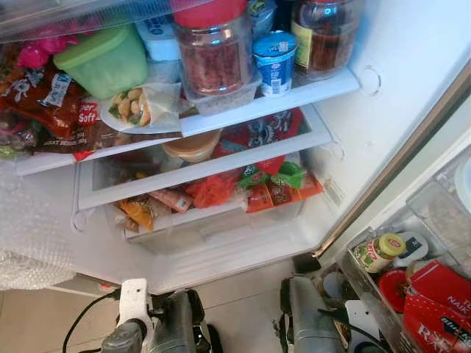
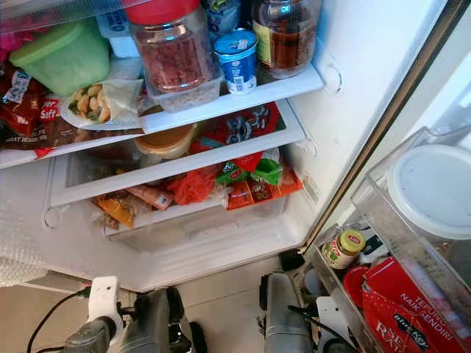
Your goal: Restocking fridge
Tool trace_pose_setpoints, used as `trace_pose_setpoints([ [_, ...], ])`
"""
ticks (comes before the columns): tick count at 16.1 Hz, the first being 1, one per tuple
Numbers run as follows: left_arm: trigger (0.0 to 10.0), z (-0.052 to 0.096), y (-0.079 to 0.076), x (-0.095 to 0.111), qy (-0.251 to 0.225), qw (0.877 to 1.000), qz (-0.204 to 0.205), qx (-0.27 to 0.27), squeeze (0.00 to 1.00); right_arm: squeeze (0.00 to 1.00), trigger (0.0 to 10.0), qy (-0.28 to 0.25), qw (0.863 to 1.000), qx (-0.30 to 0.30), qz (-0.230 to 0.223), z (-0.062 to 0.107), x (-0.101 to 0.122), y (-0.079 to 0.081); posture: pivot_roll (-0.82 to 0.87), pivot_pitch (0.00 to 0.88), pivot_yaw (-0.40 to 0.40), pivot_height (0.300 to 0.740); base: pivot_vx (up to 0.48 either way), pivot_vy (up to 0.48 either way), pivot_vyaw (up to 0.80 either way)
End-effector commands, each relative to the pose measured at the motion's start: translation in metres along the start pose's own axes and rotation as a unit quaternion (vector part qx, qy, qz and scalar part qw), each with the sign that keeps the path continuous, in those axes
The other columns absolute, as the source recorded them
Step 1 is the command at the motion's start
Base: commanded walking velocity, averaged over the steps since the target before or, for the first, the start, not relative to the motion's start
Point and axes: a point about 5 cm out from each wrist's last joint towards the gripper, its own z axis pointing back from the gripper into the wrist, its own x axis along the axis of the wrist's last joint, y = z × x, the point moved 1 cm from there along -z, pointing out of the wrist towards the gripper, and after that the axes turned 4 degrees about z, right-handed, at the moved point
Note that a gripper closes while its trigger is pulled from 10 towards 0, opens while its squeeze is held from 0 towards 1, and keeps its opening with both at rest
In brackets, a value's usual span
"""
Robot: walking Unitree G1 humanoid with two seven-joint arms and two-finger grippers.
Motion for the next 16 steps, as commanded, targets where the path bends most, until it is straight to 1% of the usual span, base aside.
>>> trace_pose_setpoints([
  [1,10.0,0.009,0.016,-0.026,0.038,0.999,-0.006,0.031,0.00,0.00,10.0,0.023,0.999,0.026,-0.009,0.004,-0.017,0.015,-0.08,0.258,0.112,0.614,-0.326,0.000,0.00],
  [2,10.0,0.011,0.019,-0.029,0.040,0.998,0.004,0.038,0.00,0.00,10.0,0.023,0.999,0.026,-0.009,0.004,-0.017,0.015,-0.08,0.258,0.112,0.614,-0.352,0.000,0.00],
  [8,10.0,0.015,0.021,-0.041,0.056,0.998,0.006,0.041,0.00,0.00,10.0,0.018,0.999,0.028,-0.013,0.004,-0.016,0.014,-0.09,0.255,0.107,0.614,-0.409,0.000,0.00],
  [16,10.0,0.015,0.021,-0.043,0.058,0.997,0.008,0.046,0.00,0.00,10.0,0.008,0.999,0.038,-0.023,0.004,-0.014,0.015,-0.09,0.257,0.108,0.614,-0.427,0.000,0.00],
])
